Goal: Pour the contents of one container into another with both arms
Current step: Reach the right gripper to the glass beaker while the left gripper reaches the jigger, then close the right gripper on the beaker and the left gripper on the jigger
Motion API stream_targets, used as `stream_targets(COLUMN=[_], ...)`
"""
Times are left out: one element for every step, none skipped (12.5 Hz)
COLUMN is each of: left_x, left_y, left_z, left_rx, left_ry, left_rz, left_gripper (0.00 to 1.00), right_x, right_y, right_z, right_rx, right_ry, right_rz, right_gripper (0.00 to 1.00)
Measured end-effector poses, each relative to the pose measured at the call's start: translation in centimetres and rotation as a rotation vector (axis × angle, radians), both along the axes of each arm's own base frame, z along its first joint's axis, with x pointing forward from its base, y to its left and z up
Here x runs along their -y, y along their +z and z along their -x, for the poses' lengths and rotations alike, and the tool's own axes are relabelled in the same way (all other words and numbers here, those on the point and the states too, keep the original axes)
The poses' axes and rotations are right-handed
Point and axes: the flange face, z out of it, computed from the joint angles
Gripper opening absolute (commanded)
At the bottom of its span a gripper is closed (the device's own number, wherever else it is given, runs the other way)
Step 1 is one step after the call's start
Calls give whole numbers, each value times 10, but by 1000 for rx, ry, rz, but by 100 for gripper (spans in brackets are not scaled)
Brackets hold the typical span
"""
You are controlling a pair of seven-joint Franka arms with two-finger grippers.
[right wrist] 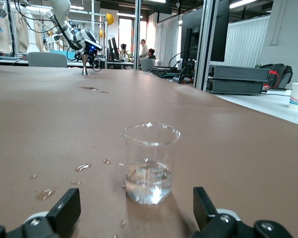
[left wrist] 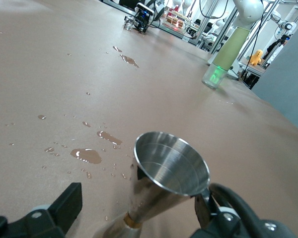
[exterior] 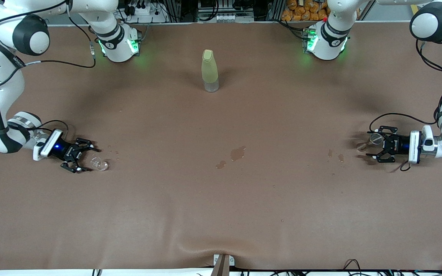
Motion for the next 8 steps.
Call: stream_targets(left_x=[0, -1, -2, -5, -8, -12, -15, -17], left_y=[0, 0, -2, -6, -13, -22, -28, -31], left_z=[0, 0, 2, 5, 9, 14, 18, 20], left_rx=[11, 27, 48, 71, 93, 109, 118, 123], left_ry=[-5, -10, -12, -7, 6, 23, 36, 49], left_rz=[3, 7, 17, 39, 73, 104, 124, 144], left_gripper=[100, 100, 100, 100, 100, 100, 100, 100], right_x=[-5, -9, -13, -18, -24, -30, -36, -42], right_y=[0, 0, 0, 0, -1, -1, -2, -4], right_z=[-2, -5, -7, -10, -12, -15, -17, -20], right_rx=[4, 8, 12, 15, 18, 23, 27, 30], right_ry=[-2, -5, -8, -11, -13, -14, -19, -22], right_rz=[-8, -15, -21, -26, -32, -37, -43, -50], right_gripper=[100, 100, 100, 100, 100, 100, 100, 100])
